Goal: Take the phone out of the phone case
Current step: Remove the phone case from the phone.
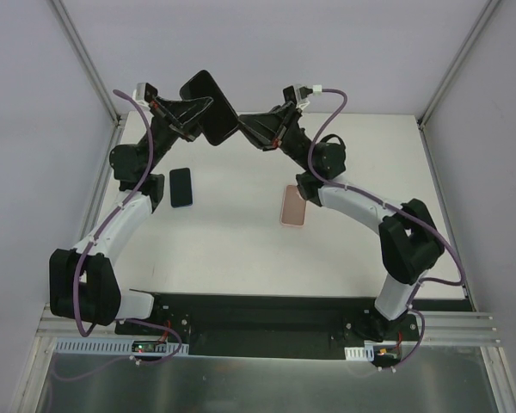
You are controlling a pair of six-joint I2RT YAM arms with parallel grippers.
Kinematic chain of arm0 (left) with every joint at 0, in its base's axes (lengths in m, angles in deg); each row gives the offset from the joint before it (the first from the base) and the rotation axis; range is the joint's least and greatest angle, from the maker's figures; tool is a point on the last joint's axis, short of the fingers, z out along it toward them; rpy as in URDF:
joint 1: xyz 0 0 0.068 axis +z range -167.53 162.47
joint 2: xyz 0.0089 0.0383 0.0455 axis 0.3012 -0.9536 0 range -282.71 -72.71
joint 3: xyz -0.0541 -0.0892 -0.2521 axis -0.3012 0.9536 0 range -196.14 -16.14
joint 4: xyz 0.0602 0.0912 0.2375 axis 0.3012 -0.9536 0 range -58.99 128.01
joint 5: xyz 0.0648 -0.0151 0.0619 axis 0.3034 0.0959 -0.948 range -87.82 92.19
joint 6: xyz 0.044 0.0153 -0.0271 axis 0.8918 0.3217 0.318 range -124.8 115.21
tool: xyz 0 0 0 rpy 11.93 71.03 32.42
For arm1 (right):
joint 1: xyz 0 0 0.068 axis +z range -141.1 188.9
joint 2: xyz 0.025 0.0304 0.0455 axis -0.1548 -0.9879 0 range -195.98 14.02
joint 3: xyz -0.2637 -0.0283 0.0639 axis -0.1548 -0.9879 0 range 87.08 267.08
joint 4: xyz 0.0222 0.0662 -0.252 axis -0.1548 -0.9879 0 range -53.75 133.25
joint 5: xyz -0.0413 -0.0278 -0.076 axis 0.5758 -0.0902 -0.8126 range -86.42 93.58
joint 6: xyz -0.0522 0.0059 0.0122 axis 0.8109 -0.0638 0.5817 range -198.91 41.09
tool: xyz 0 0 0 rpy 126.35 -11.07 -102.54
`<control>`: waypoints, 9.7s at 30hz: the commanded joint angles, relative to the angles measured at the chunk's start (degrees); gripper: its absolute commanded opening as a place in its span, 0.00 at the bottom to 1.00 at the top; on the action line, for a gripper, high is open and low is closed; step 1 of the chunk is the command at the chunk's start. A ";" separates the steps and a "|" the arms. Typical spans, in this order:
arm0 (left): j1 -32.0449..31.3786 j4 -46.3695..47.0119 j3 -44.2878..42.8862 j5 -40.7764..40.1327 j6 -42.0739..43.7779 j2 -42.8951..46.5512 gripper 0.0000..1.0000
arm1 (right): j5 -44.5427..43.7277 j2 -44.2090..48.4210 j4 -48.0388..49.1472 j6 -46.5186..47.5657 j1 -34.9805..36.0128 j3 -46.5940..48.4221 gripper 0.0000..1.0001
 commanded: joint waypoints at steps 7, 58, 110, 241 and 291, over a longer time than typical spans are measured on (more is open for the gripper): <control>-3.29 23.38 -4.61 3.18 -8.27 6.59 0.00 | 4.20 11.04 -26.47 23.78 2.88 -6.66 0.01; -3.21 26.73 -8.30 0.72 -12.75 4.66 0.00 | 6.74 -1.34 -10.49 6.14 -0.38 -11.15 0.01; -3.21 14.95 11.28 17.14 5.42 8.35 0.00 | 10.60 4.10 -16.65 18.26 -4.77 -29.78 0.15; -10.23 -27.60 22.90 9.94 23.73 5.38 0.99 | -36.76 27.93 -52.33 18.36 -12.42 -33.13 0.01; -13.58 -19.51 1.01 10.81 21.78 -15.56 0.00 | -16.91 30.74 -67.09 18.85 -12.50 -21.26 0.15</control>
